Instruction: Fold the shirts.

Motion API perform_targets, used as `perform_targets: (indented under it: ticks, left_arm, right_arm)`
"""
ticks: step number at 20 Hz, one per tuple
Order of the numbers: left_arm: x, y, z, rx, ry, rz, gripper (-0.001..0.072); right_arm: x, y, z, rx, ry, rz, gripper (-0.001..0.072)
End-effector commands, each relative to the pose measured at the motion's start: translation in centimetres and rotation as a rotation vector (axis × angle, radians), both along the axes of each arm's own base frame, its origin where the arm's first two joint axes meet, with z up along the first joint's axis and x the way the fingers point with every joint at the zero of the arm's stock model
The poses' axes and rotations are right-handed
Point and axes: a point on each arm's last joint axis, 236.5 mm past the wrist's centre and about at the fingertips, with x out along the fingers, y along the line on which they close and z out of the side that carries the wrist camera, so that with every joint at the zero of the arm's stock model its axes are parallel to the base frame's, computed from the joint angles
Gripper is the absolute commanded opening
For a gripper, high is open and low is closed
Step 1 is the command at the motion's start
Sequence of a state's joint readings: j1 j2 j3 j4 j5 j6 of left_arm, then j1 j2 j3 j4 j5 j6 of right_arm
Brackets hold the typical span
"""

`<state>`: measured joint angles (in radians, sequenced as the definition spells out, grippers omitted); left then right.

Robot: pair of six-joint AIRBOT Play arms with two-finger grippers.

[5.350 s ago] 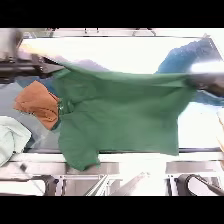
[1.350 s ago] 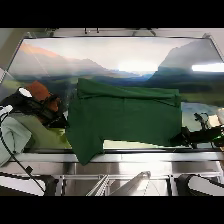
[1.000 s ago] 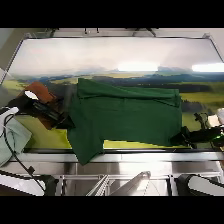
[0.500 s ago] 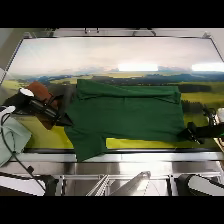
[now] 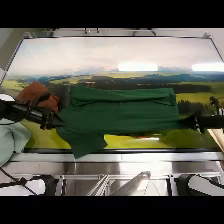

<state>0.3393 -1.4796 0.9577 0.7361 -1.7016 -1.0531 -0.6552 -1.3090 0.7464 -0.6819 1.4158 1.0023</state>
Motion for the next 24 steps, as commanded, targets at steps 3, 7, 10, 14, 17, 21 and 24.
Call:
perform_targets:
  ticks: [3,7,10,14,17,21,24]
  left_arm:
    - [9.3,-0.4,4.2,0.033,-0.274,0.116,0.0023]
    - [15.3,-0.8,4.0,0.033,-0.283,0.125,0.0023]
    - [19.7,-1.4,2.5,0.042,-0.309,0.114,0.0023]
    - [24.4,-1.4,-0.3,0.047,-0.287,0.135,0.0022]
    - [26.1,-1.9,-3.0,0.046,-0.285,0.124,0.0021]
    - [26.7,-2.1,-5.8,0.056,-0.251,0.171,0.0026]
    - [26.6,-1.0,-4.4,0.046,-0.265,0.157,0.072]
  right_arm:
    - [6.5,0.3,1.7,-0.022,-0.155,-0.06,0.0021]
    - [12.2,-0.7,0.2,-0.079,-0.199,-0.122,0.0022]
    - [15.6,-1.4,-1.3,-0.093,-0.201,-0.124,0.0022]
    - [17.8,-0.8,-4.3,-0.086,-0.174,-0.097,0.0022]
    - [18.4,-0.8,-6.3,-0.109,-0.162,-0.101,0.0022]
    - [18.3,-0.7,-6.4,-0.118,-0.177,-0.081,0.0022]
    - [17.9,-0.3,-5.8,-0.108,-0.201,-0.03,0.0165]
